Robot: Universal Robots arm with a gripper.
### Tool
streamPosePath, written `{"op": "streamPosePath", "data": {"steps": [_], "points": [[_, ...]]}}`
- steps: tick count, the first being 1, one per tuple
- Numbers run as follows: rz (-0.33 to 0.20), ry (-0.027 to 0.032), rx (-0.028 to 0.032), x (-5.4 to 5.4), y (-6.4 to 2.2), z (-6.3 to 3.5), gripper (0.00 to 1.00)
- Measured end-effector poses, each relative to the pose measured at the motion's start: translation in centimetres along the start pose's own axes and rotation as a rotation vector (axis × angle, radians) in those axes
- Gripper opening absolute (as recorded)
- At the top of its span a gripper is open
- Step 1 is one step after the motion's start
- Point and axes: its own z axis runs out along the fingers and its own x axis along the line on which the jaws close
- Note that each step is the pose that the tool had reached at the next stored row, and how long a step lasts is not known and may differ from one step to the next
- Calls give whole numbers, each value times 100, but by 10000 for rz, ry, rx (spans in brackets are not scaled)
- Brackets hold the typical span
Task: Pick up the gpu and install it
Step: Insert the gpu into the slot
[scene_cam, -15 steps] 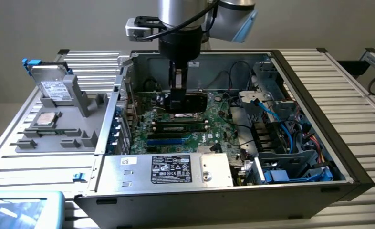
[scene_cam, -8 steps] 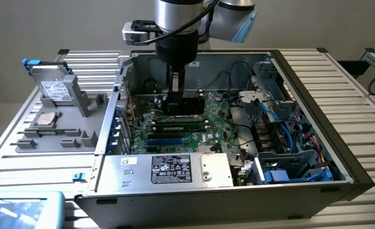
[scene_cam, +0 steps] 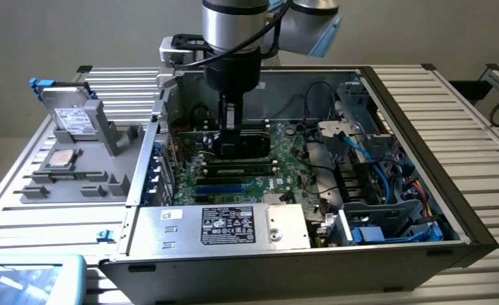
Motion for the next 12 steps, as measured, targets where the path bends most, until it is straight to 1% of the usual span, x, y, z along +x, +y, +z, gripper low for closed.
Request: {"op": "streamPosePath", "data": {"steps": [3,12], "points": [[-1,-1,1,47,-5,54,29],[-1,0,0,62,-11,214,29]]}}
